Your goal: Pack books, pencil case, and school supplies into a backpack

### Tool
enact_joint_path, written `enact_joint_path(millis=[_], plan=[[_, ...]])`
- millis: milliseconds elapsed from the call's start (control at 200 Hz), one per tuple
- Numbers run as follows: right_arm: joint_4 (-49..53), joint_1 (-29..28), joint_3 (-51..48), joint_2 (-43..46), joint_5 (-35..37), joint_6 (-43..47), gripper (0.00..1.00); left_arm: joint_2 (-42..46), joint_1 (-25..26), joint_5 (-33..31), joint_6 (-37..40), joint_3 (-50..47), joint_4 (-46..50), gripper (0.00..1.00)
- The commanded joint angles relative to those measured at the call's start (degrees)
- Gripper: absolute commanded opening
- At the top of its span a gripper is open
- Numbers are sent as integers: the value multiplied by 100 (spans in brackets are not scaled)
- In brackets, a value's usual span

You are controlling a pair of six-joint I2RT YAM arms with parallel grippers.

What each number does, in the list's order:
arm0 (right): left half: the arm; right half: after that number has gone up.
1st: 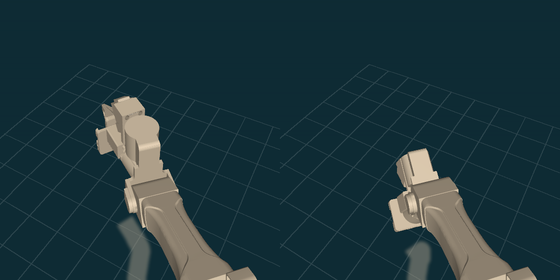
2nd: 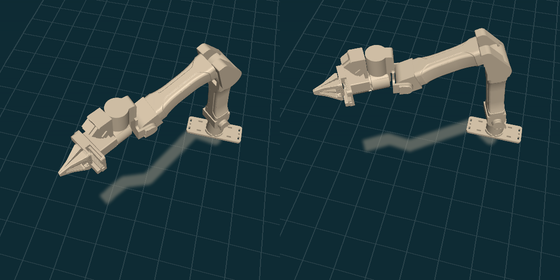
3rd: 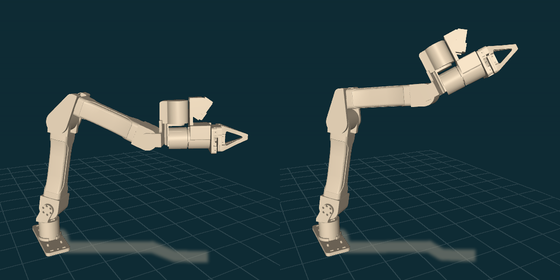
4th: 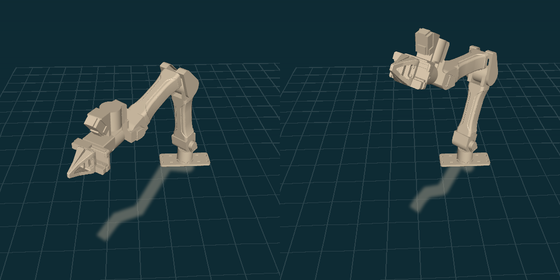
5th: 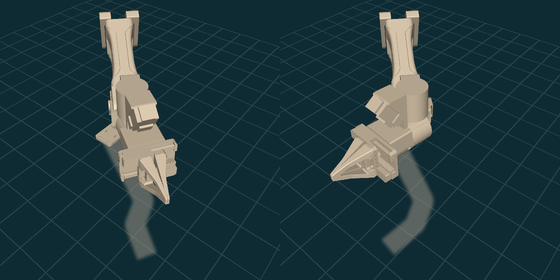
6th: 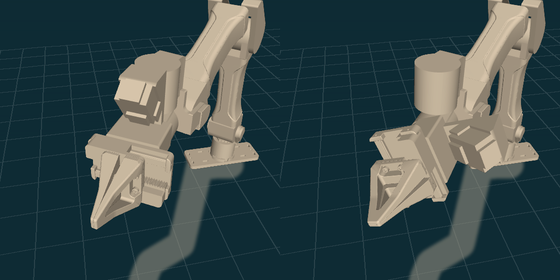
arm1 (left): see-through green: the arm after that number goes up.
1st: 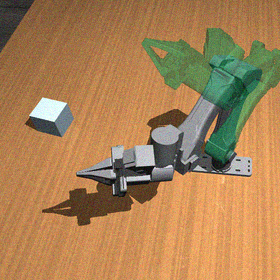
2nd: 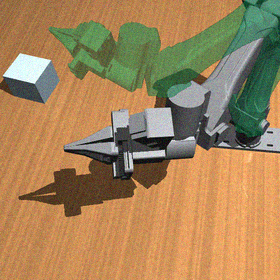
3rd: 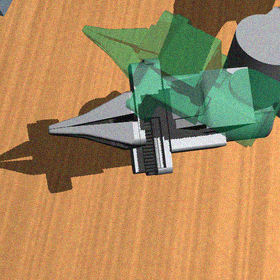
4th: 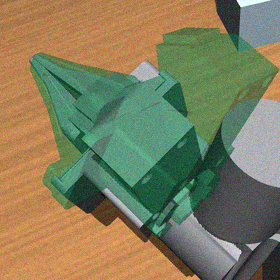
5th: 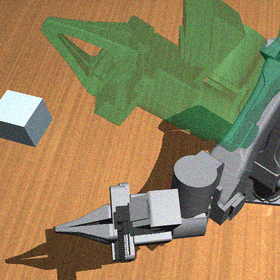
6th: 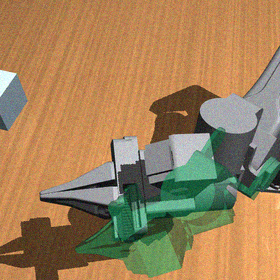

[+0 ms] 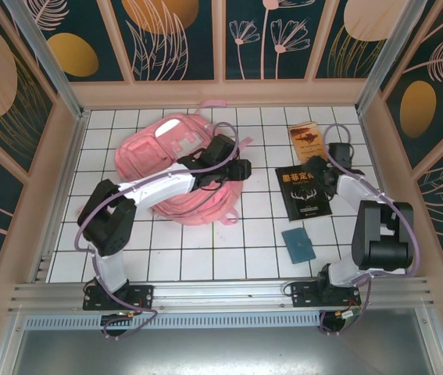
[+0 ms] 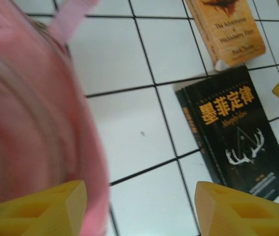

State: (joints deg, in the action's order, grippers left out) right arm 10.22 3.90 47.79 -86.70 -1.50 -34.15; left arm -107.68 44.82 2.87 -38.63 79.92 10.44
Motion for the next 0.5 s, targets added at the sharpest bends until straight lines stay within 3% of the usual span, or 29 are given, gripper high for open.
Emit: enact_joint_path(millis=[0,290,495], plan=[[244,323,-283,54,193,106,89,-377,185,458,-457,409,-403,60],[83,381,-490,-226,-290,15,91,-1170,498,646,-973,1099,-363,52],[-206,166,-930,-5,-1538,-235,88,-1483,506,686,-1138,1165,-327,51]])
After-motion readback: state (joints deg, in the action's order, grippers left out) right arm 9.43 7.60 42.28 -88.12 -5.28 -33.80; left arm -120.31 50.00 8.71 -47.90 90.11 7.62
